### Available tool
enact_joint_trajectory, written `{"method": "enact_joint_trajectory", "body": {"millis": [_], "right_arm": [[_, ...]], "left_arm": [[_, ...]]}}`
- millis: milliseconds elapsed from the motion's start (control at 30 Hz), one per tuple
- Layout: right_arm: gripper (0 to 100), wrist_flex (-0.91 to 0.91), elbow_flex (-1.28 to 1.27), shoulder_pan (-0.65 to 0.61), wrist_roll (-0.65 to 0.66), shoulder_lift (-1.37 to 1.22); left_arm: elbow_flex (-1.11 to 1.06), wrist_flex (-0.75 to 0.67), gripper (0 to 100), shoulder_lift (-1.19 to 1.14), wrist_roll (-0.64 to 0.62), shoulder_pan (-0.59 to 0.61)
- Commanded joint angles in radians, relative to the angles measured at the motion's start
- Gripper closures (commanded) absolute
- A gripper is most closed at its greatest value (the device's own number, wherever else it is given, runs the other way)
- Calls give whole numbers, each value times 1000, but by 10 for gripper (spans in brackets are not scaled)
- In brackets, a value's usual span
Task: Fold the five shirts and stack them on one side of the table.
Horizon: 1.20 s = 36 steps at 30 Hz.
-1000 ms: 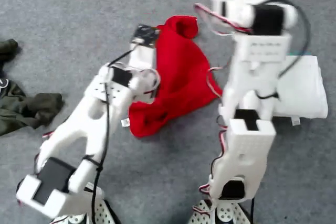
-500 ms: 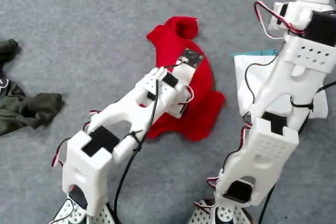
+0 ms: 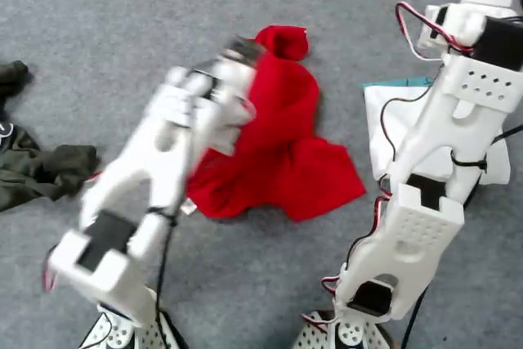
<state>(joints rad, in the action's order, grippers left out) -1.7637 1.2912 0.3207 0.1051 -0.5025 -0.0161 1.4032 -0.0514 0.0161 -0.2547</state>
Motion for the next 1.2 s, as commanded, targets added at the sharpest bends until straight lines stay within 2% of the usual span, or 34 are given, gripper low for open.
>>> {"method": "enact_joint_trajectory", "body": {"millis": [0, 133, 233, 300, 367, 500, 600, 700, 867, 967, 1067, 1167], "right_arm": [[969, -3, -27, -60, 6, 22], [969, -3, -108, -121, 6, 24], [969, -3, -154, -158, 6, 25], [969, -3, -177, -173, 6, 25], [969, -3, -205, -178, 8, 25], [969, -3, -260, -176, 52, 25], [969, -3, -289, -189, 58, 27], [969, -3, -317, -224, 58, 28], [969, -3, -407, -324, 60, 70], [969, -3, -490, -381, 61, 84], [959, -3, -604, -425, 61, 84], [870, -3, -748, -483, 61, 84]], "left_arm": [[-54, 0, 971, 160, 20, 229], [-188, -95, 971, 184, 14, 481], [-288, -74, 971, 189, -8, 575], [-348, -17, 971, 233, -25, 562], [-404, 20, 971, 345, -20, 484], [-553, -34, 970, 628, -20, 372], [-668, -72, 963, 796, 21, 377], [-742, -72, 927, 924, 61, 529], [-803, -87, 919, 974, 110, 978], [-809, -117, 918, 956, 155, 1164], [-809, -135, 916, 941, 158, 1222], [-809, -129, 916, 934, 155, 1171]]}}
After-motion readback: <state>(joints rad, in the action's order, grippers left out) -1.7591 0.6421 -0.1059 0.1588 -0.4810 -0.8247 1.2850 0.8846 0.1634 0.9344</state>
